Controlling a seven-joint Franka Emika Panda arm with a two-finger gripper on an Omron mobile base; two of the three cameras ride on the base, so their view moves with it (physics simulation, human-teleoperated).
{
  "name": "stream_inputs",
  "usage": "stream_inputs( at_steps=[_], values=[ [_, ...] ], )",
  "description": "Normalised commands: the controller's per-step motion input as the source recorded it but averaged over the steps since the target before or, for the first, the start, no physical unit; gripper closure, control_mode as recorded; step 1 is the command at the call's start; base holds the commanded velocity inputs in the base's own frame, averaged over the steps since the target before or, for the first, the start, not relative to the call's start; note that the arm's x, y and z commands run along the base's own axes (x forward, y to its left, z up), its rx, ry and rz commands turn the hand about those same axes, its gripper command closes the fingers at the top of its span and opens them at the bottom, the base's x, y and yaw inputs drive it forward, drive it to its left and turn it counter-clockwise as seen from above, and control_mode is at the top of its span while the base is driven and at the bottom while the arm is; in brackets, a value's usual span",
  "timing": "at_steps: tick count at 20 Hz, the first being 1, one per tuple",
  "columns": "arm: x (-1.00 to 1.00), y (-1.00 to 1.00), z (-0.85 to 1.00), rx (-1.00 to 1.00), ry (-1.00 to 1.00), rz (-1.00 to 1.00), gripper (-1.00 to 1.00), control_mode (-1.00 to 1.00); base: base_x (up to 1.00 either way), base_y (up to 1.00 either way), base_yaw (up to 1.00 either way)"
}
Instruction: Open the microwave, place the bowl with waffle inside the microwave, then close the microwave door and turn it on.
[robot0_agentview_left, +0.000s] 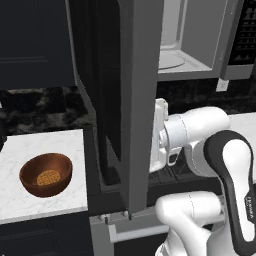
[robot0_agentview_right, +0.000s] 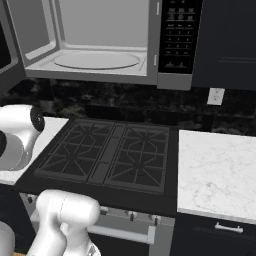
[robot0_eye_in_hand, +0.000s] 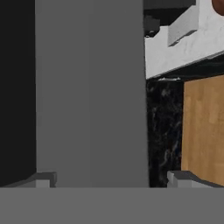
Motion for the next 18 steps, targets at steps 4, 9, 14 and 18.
stream_inputs(
  at_steps=[4, 9, 14, 18],
  values=[
    [-0.01, 0.49, -0.02, 0.0, -0.04, 0.0, -1.0, -1.0, 0.0, 0.0, 0.0],
    [0.0, -0.09, -0.05, 0.0, 0.0, 0.0, -1.0, -1.0, 0.0, 0.0, 0.0],
    [0.18, -0.79, 0.0, 0.0, 0.0, -0.08, -1.0, -1.0, 0.0, 0.0, 0.0],
    [0.51, -0.93, -0.03, -0.02, 0.03, -0.16, -1.0, -1.0, 0.0, 0.0, 0.0]
  ],
)
